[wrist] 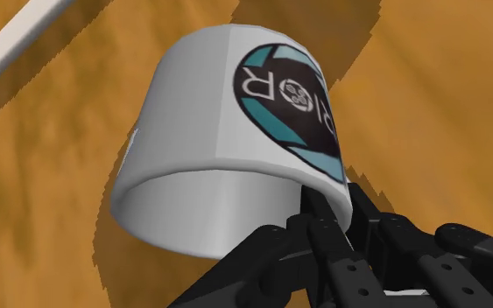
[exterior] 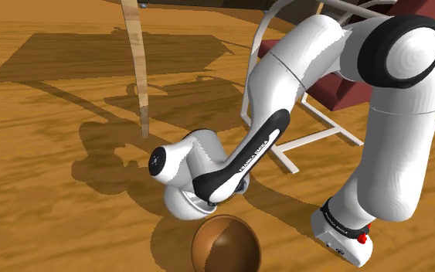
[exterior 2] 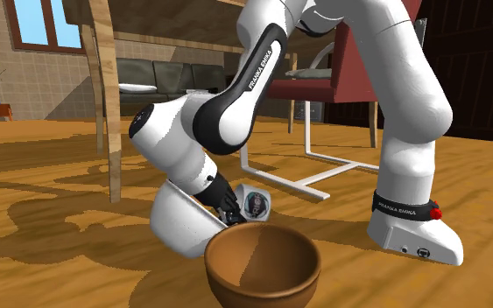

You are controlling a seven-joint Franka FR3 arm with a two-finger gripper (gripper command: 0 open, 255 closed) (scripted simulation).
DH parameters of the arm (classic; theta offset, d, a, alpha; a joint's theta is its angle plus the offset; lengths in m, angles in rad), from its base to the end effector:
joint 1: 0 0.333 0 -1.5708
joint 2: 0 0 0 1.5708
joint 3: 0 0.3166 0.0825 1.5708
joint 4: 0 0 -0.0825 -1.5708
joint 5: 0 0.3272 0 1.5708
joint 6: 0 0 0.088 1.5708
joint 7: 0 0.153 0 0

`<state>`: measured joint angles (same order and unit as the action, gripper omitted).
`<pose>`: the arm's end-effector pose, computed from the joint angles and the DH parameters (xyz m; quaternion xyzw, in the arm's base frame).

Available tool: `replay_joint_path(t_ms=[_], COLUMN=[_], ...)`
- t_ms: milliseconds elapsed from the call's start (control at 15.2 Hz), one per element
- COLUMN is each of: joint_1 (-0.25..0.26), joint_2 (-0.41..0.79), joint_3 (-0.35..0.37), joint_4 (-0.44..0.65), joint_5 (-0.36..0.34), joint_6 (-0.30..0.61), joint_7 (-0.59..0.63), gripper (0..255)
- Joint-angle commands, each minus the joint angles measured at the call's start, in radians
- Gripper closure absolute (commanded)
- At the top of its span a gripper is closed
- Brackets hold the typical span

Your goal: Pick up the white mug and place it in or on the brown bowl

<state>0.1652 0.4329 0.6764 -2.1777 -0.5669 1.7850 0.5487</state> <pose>0.3224 0.2728 0.2089 0.8871 0.3099 -0.1827 0.2893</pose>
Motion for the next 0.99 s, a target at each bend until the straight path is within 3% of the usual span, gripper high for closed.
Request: replay_joint_path(t_ms=[0, 924], joint_1=[-0.021, -0.076], joint_2=[-0.003, -0.173], joint_3=[0.013, 0.085], joint_4=[-0.005, 0.005], joint_5=[0.006, 0.127], joint_6=[0.1, -0.012], joint_7=[-0.012, -0.123], gripper=[255, 255])
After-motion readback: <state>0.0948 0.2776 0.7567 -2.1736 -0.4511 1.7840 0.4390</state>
